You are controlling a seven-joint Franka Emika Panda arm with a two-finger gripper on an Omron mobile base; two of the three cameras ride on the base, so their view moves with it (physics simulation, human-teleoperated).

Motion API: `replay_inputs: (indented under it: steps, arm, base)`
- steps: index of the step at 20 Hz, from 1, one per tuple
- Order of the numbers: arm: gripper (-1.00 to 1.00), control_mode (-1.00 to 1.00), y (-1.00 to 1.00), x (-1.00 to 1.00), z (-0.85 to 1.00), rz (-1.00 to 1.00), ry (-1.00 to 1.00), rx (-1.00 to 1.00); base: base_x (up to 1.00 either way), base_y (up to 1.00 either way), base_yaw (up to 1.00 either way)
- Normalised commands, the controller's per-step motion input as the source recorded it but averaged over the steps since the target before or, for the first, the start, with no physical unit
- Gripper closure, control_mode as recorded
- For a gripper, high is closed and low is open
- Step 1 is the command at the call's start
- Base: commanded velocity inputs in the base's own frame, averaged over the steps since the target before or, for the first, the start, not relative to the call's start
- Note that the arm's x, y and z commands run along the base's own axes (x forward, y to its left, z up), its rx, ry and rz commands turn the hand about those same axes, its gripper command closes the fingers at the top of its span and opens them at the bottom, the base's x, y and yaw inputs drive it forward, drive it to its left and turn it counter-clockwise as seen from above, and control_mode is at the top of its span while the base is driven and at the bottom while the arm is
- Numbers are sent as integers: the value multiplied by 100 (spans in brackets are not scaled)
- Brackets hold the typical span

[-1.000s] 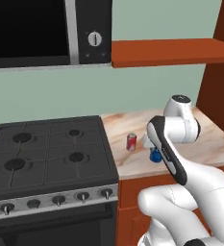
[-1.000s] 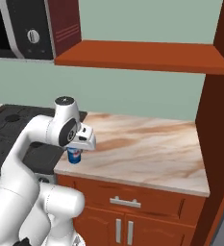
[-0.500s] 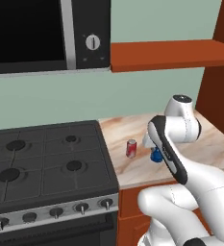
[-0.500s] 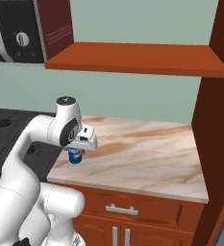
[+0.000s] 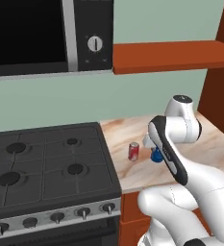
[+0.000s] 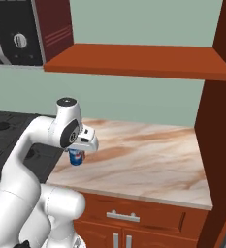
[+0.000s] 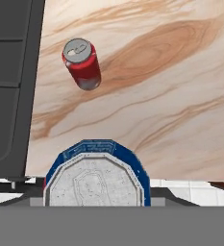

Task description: Four empty soda cans are scattered around the kitchen. Gather all the cans and cluster them next to the stove for recycling.

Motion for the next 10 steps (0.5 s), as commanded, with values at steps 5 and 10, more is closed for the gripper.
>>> replay_inputs:
  steps: [5,10]
  arm:
    - [100,100,0,0,0,0,0,0]
    - [100,-100,11,49,0,0,0,0]
  base:
    - [42,22,0]
    - [10,3,0]
